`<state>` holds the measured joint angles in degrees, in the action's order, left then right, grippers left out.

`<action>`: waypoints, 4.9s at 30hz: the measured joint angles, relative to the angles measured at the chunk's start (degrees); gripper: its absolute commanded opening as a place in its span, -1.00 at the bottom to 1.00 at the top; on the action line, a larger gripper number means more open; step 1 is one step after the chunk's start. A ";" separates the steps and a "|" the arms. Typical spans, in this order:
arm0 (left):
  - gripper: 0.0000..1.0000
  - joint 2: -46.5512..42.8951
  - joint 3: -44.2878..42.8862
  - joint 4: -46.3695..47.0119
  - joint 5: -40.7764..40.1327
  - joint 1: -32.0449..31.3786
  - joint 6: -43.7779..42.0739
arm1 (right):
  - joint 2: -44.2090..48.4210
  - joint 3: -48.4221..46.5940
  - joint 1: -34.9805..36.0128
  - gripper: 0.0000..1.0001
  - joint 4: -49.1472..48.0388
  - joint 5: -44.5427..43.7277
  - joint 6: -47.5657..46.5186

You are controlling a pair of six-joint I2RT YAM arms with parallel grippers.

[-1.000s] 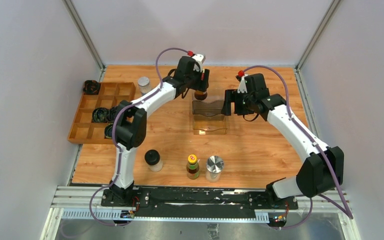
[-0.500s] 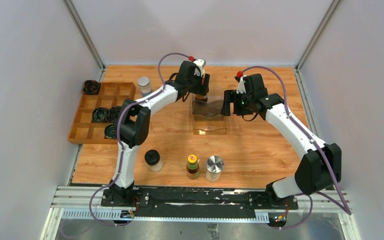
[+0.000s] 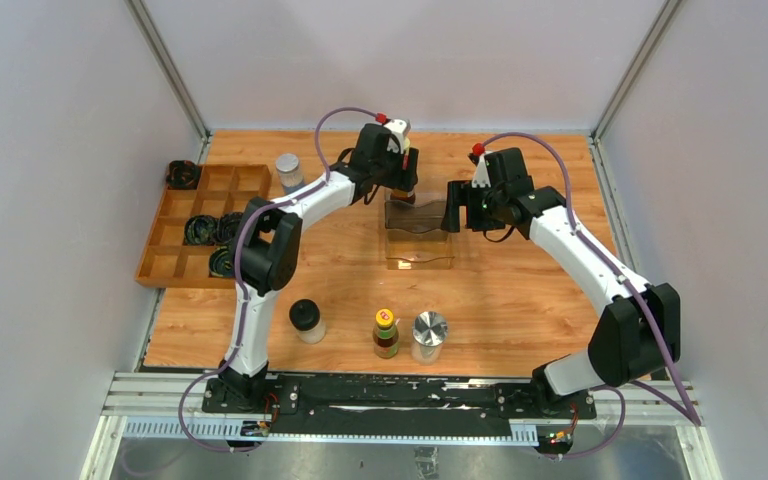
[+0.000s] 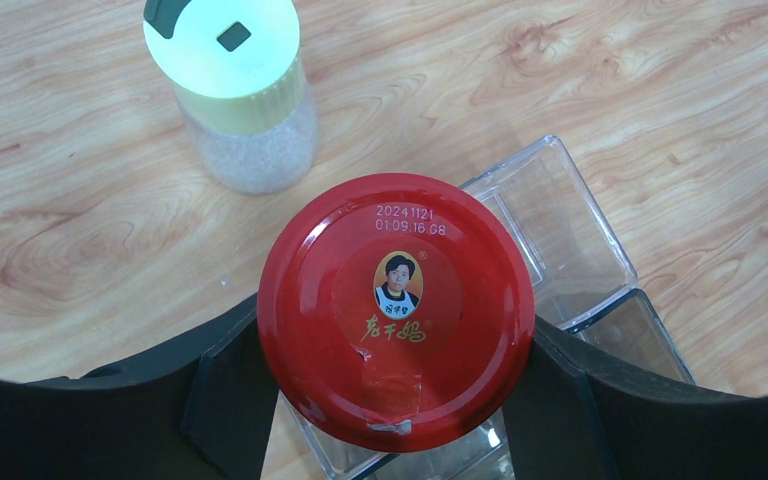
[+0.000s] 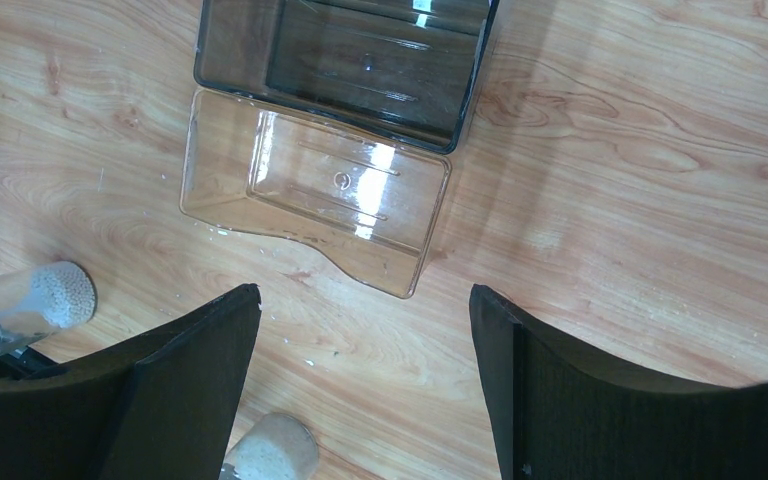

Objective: Organize the condiment bottles
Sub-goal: Place the bottle in the storage box, then pick up the bottle from the corner of the board.

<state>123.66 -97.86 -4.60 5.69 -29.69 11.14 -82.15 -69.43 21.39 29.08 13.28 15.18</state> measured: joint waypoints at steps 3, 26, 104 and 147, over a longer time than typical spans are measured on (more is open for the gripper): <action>0.42 0.00 0.20 0.42 0.20 0.00 0.02 | 0.00 0.22 0.00 0.64 -0.24 0.00 0.00; 0.54 -1.18 2.99 2.16 1.38 0.07 -0.24 | 0.02 1.90 0.00 0.65 -0.85 0.63 0.04; 0.90 -44.96 37.46 -9.90 -4.92 -0.83 -0.17 | -5.11 -14.23 0.00 0.71 -0.33 0.98 -0.37; 0.88 -69.09 49.83 -15.47 -1.62 -6.21 10.45 | -51.67 -53.02 0.00 0.71 -18.75 -0.66 -7.41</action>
<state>54.57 -48.03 -20.08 4.08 -35.90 21.58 -133.82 -122.45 21.39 10.33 12.62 7.77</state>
